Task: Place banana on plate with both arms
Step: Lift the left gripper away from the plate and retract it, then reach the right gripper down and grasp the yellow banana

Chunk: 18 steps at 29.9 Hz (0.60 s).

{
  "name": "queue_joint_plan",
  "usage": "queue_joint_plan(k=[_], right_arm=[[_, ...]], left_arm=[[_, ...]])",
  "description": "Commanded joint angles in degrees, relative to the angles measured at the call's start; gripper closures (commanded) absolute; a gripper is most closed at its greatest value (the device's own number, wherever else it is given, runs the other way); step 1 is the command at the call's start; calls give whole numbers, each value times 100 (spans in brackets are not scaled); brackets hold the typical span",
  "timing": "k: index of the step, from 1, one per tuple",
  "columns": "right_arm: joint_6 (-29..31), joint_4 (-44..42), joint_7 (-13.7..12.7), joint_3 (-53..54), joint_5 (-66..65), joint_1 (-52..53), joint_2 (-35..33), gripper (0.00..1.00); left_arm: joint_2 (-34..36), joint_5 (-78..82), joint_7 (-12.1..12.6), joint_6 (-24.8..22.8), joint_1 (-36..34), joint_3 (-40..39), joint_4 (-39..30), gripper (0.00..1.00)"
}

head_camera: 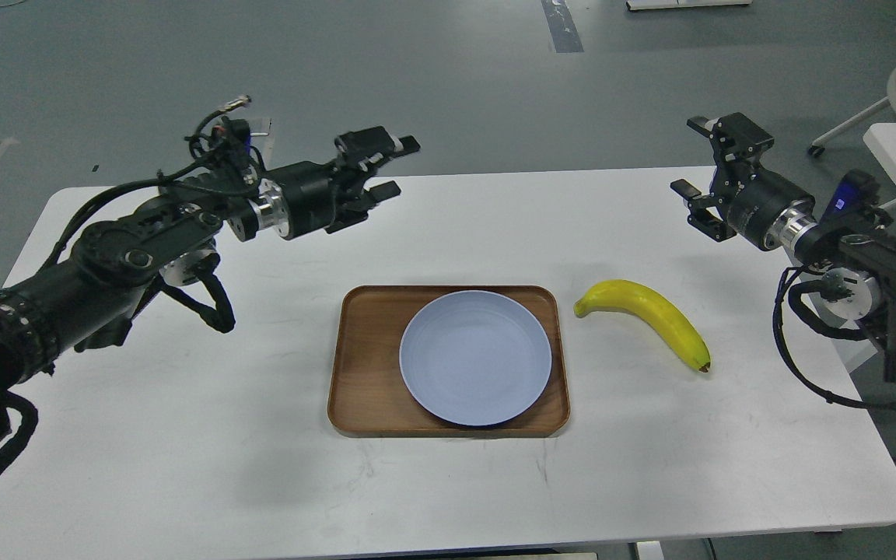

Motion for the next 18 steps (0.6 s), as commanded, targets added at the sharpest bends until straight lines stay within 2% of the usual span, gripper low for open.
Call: queue_joint_plan(k=[1,4,5,7,10,11,15,18], right_arm=[[-2,100,1,-35,-1143,215,-202,0],[-2,354,1,-237,-2408,487,-421,0],[-2,355,1,-237,-2413,488,-422,0],[-2,740,1,-369,-3366,768,-667,0],[-2,1267,1,-501,-4474,1032,-818,0],[-2,1269,1,-501,-4479,1033,-818,0],[-2,1524,1,-790,-6179,1252,-783,0],[-2,1524,1,-1159,-6955,1340,-678,0]], left_arm=[[524,-880,-1,-2,494,-701,-1,2],[858,-979,-1,-2,1144,-1703,8,2],[860,-979,-1,-2,1147,-1707,8,2],[982,-979,-1,-2,1584,-2162,25,2],[1000,-962,-1,-2,1901,-2199,43,2],[1000,-961,-1,-2,1903,-2199,43,2],[991,-970,-1,-2,1990,-2234,34,2],[983,-970,-1,-2,1982,-2252,-1,2]])
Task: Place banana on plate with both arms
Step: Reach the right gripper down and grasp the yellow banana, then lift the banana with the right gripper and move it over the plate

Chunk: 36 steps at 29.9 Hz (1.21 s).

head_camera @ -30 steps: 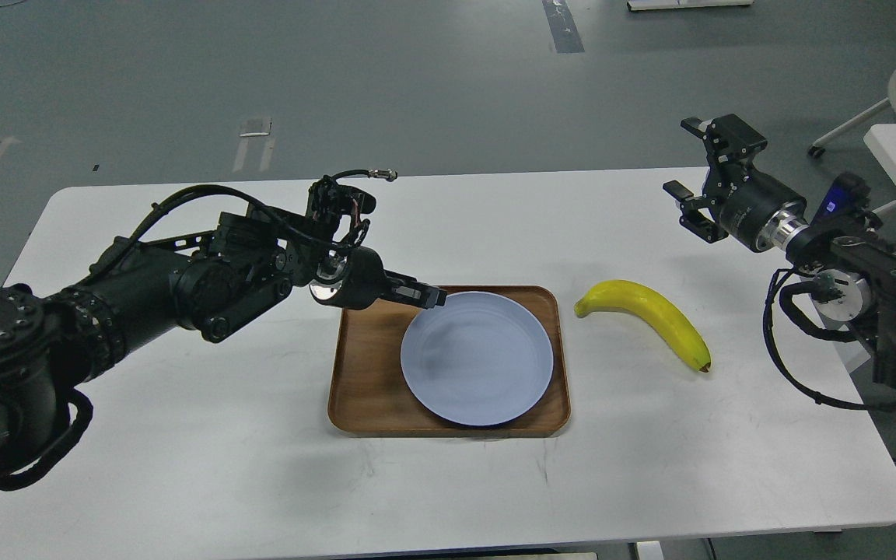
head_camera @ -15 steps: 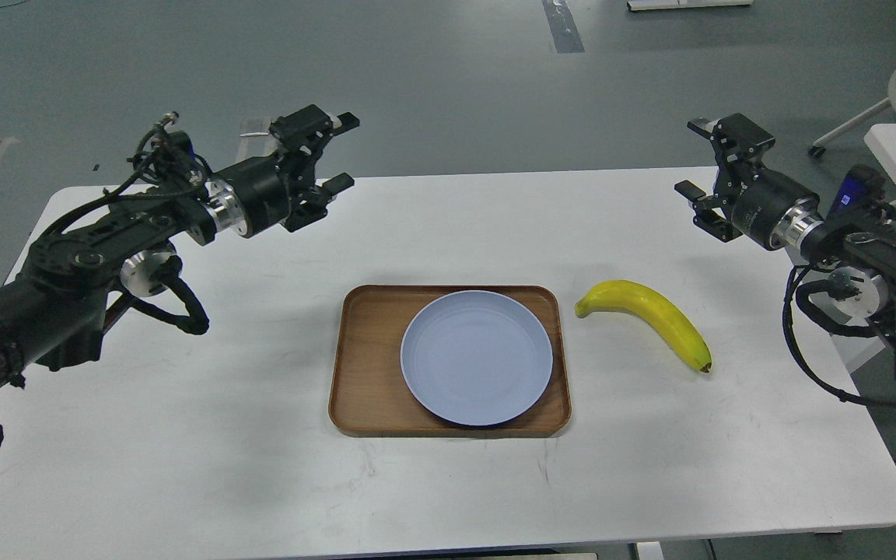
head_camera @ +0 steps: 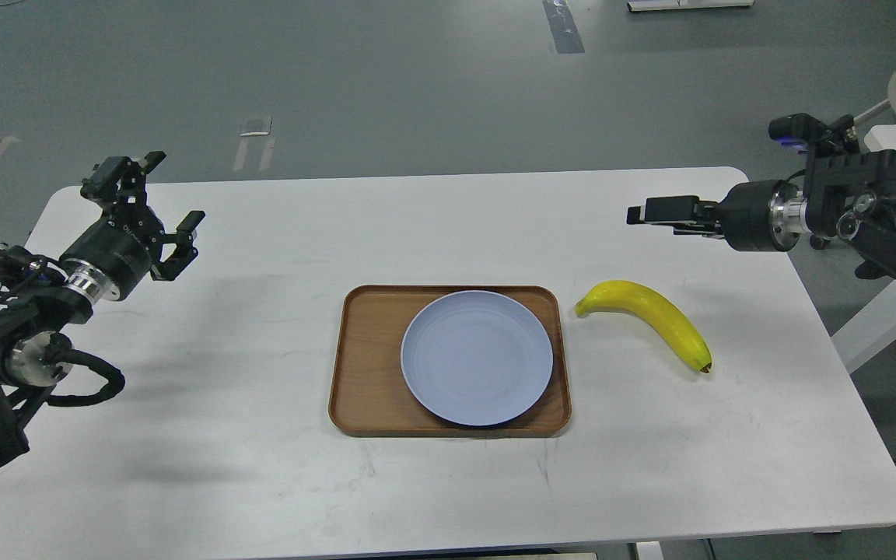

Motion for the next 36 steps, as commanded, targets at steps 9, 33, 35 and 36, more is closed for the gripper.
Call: queue_joint_plan(k=[9,33,35,36], right_arm=[[-1,-170,-2,-1869,-1243,320,829,0],[-59,-14,-2,-2459,-1217,759,822,84],[-41,407,-2,-2433,-1217,1197,593,84],[-41,505,-2,-2424,-1217,1303,558,84]], left_arm=[[-32,36,-1,0,-68,-30,-48,2],[-32,53,-1,0,-76,-39,-48,2],[-32,53,-1,0,-85,-39,-57,2],[-32,53,-1,0,-85,-39,-57,2]])
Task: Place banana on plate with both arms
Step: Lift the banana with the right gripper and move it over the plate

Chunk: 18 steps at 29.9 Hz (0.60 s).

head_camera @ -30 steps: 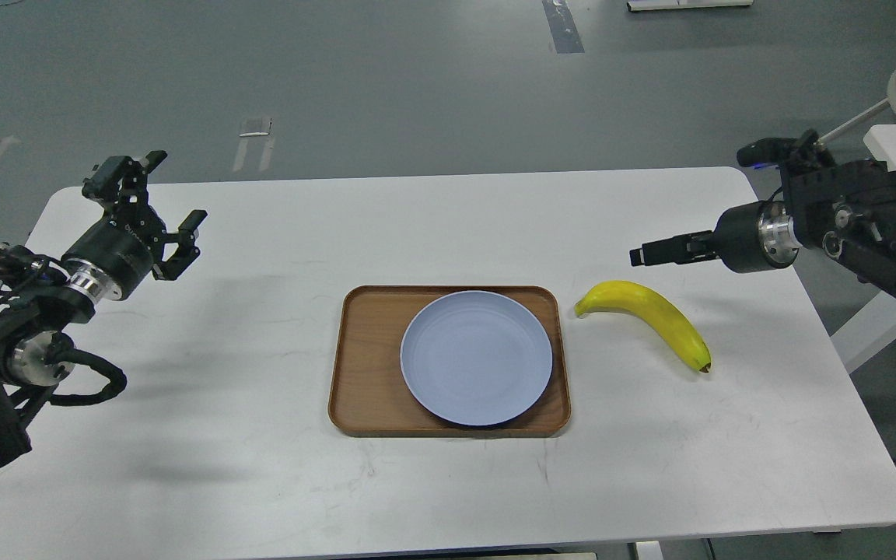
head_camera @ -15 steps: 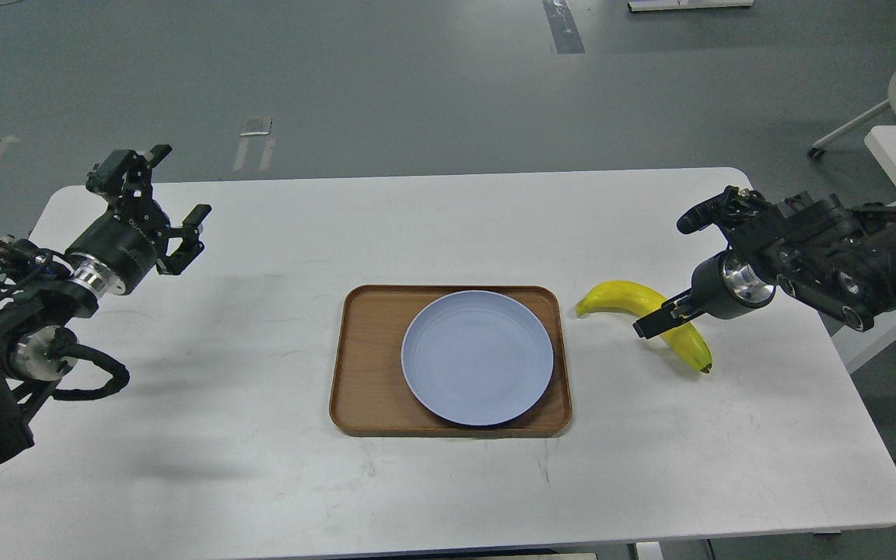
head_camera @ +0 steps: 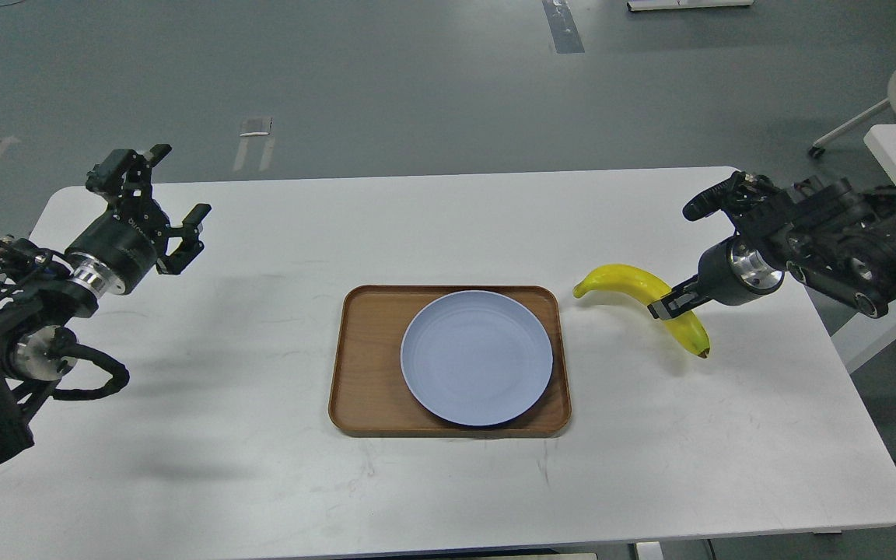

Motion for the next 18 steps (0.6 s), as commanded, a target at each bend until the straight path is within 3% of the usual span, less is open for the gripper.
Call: queue_joint_plan(k=[1,6,18], right_arm=[[18,559,0,35,19,590,-211,84],[58,1079,0,61,133,987,-72,83],[58,852,0,-202,1003,751,1580,79]], left_arm=[[-2,1,0,0,-14,-1,-5,2],[-2,1,0,0,-23,-1,-5,2],[-19,1,0,0,-67,-1,4,2]])
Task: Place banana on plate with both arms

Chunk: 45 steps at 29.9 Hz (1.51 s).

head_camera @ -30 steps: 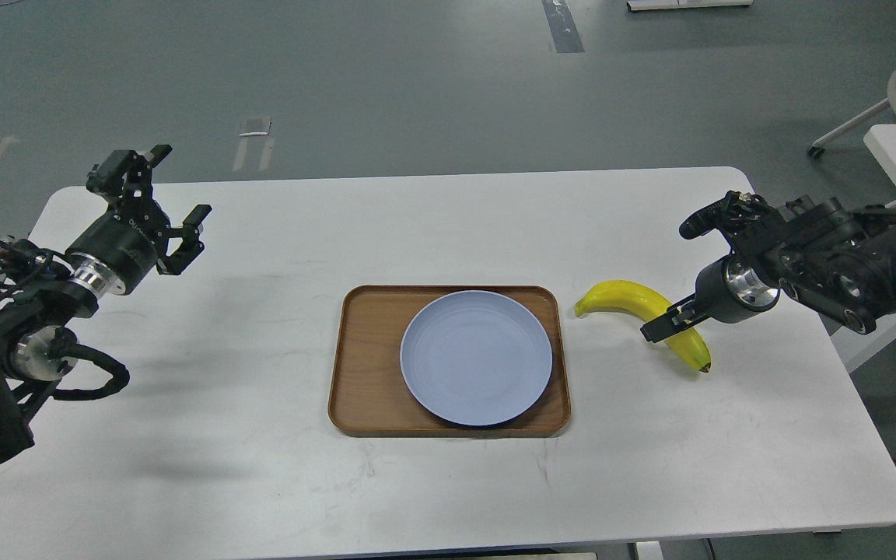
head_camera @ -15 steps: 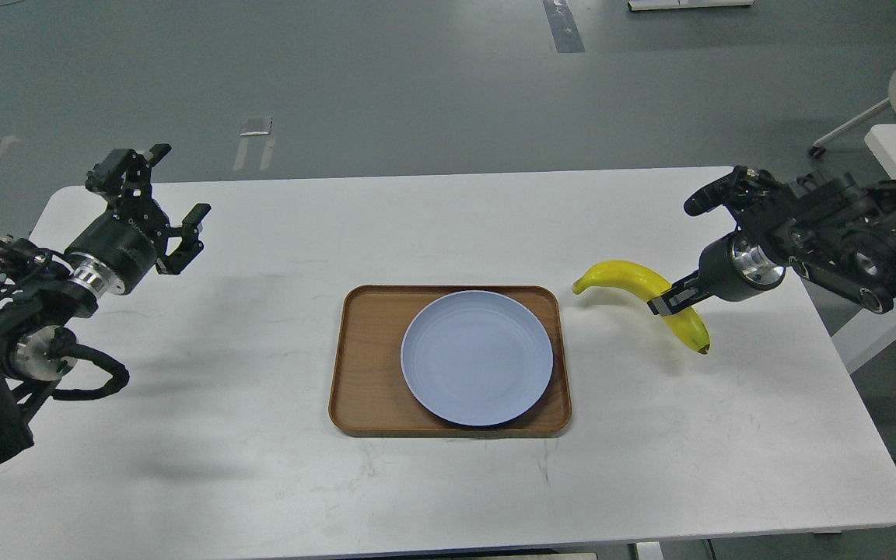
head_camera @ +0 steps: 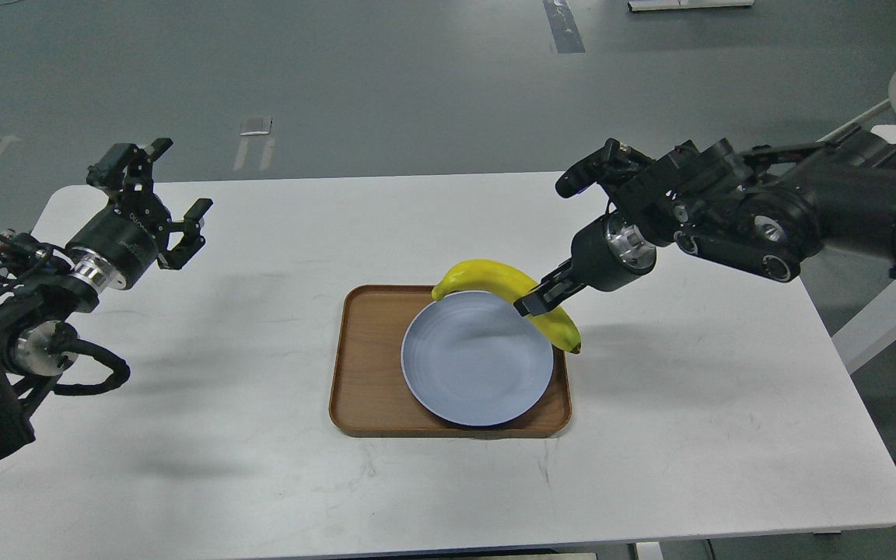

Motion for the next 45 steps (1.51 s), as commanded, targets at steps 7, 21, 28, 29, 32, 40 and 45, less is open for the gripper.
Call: queue_joint_plan(k=[7,21,28,29,32,40,45], right_arm=[[-1,-230,0,-173,40,-232,393,65],[-1,-748,0,650,1391,-512,16,0],[-1,-1223,0,2855,3368,-1724,-661,0],[-1,-1224,0,3207,3659,-1970,-775,0],[-1,-1241,0,3805,3994,-2366,-995,0],[-1,-1233,0,4792,4469,-2991,-1057,0],[-1,-1233,0,4898,4611,-3115,-1049,0]], left_arm=[[-11,0,0,0,-10,1,6,2],[-2,0,0,0,-1,1,6,2],[-63,0,0,0,17,9,6,2],[-81,0,0,0,17,9,6,2],[-168,0,0,0,34,9,6,2],[-581,0,0,0,43,9,85,2],[-862,0,0,0,34,9,147,2]])
